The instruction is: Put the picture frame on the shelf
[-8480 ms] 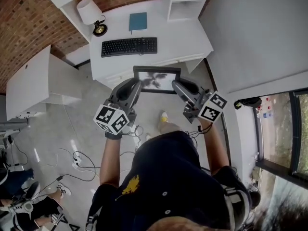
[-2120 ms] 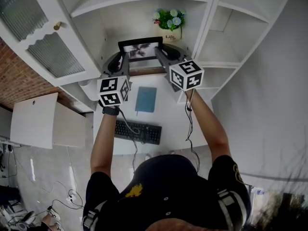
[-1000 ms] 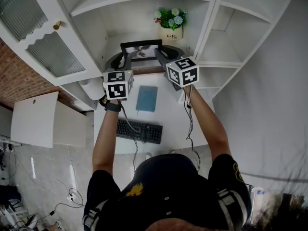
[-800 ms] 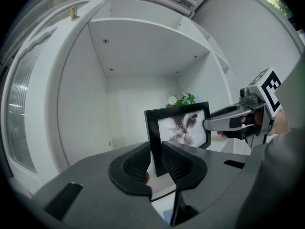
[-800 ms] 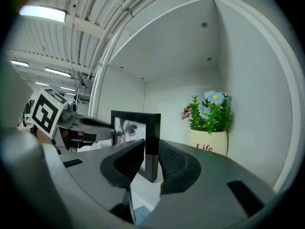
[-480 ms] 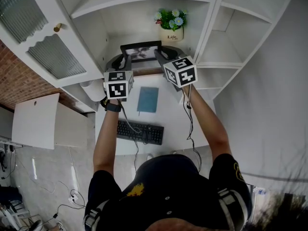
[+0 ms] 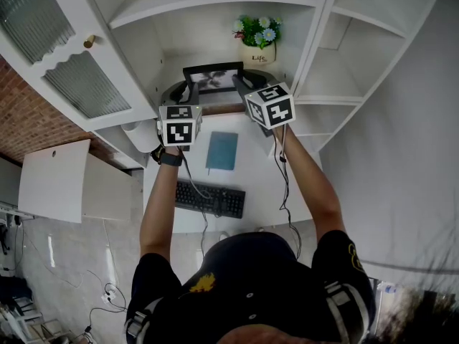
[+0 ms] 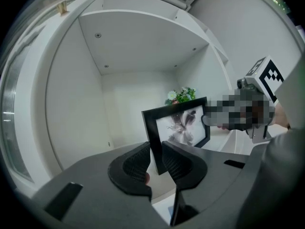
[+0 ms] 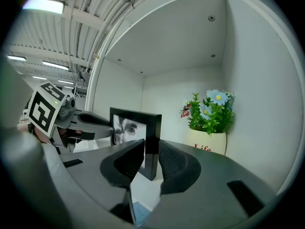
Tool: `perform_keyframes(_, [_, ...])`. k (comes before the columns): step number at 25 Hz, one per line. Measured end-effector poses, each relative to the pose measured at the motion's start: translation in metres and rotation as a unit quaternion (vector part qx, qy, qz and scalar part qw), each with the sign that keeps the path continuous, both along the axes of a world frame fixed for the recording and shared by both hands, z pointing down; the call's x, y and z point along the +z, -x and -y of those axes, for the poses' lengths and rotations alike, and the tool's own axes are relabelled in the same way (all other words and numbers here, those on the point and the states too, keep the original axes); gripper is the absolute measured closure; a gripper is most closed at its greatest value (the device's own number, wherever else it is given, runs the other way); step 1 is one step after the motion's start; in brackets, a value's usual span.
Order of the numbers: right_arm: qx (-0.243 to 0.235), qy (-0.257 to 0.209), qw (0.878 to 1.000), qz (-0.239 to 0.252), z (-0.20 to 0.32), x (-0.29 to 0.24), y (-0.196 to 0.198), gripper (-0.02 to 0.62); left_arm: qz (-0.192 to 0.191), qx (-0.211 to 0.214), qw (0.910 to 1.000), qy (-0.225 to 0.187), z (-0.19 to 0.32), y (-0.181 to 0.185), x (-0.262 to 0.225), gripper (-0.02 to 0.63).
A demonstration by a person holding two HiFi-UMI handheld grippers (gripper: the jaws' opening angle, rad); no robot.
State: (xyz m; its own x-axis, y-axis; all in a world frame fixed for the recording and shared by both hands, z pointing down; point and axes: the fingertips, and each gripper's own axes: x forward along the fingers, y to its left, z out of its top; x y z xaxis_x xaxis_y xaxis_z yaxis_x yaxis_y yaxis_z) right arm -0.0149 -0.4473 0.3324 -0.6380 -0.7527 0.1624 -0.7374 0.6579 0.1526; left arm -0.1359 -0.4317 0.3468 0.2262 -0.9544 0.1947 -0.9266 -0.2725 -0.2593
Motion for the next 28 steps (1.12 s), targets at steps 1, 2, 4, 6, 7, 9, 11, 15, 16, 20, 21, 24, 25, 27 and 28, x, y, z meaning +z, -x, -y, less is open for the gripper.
perform_keyframes(1, [0.000,0.003,1.000,-0.001,0.0005,0.0011,0.0004,0.508,0.003,0.000,1.0000,0.001,0.0001,0.0004,0.0003,0.517])
perform_keyframes(2, [-0.001,0.005,1.000,-0.002,0.0007,0.0017,0.0011,0.508,0.007,-0.001,1.0000,0.002,0.0002,0.0010,0.0006,0.515])
perform_keyframes(4, [-0.002,0.004,1.000,-0.008,0.0007,0.0009,0.0022,0.508,0.013,-0.002,0.9999,0.001,0.0010,0.0023,-0.0001,0.514])
perform_keyframes(6, [-0.001,-0.003,1.000,-0.014,0.0006,-0.0008,0.0029,0.506,0.018,-0.006,0.9998,-0.005,0.0023,0.0034,-0.0008,0.511])
perform_keyframes(7, [0.000,-0.006,1.000,-0.017,0.0008,-0.0013,0.0031,0.506,0.020,-0.008,0.9997,-0.007,0.0028,0.0038,-0.0007,0.511])
perform_keyframes(9, [0.002,-0.010,1.000,-0.018,0.0013,-0.0013,0.0032,0.506,0.021,-0.010,0.9997,-0.009,0.0028,0.0040,-0.0005,0.511])
perform_keyframes(11, [0.004,-0.011,1.000,-0.019,0.0015,-0.0011,0.0032,0.505,0.022,-0.010,0.9997,-0.006,0.0025,0.0042,0.0002,0.511])
perform_keyframes(15, [0.007,-0.016,1.000,-0.024,0.0023,-0.0018,0.0034,0.502,0.021,-0.010,0.9997,0.001,0.0026,0.0049,0.0008,0.509])
perform_keyframes(16, [0.007,-0.016,1.000,-0.025,0.0028,-0.0019,0.0036,0.502,0.020,-0.010,0.9997,0.002,0.0026,0.0051,0.0009,0.509])
perform_keyframes(20, [0.011,-0.018,0.999,-0.026,0.0042,-0.0022,0.0034,0.502,0.022,-0.009,0.9997,-0.003,0.0036,0.0053,-0.0005,0.506])
perform_keyframes(21, [0.013,-0.019,0.999,-0.026,0.0048,-0.0023,0.0029,0.499,0.022,-0.009,0.9997,-0.005,0.0036,0.0056,-0.0015,0.506])
perform_keyframes(24, [0.017,-0.020,0.999,-0.024,0.0068,-0.0023,0.0017,0.499,0.018,-0.007,0.9998,-0.009,0.0050,0.0059,-0.0033,0.503])
perform_keyframes(25, [0.017,-0.019,0.999,-0.022,0.0072,-0.0020,0.0019,0.499,0.017,-0.005,0.9998,-0.009,0.0055,0.0056,-0.0036,0.503])
perform_keyframes(27, [0.016,-0.018,1.000,-0.020,0.0075,-0.0009,0.0025,0.499,0.014,-0.002,0.9999,-0.009,0.0055,0.0051,-0.0034,0.503])
perform_keyframes(28, [0.016,-0.017,1.000,-0.020,0.0078,-0.0001,0.0023,0.499,0.013,-0.002,0.9999,-0.008,0.0055,0.0048,-0.0030,0.503])
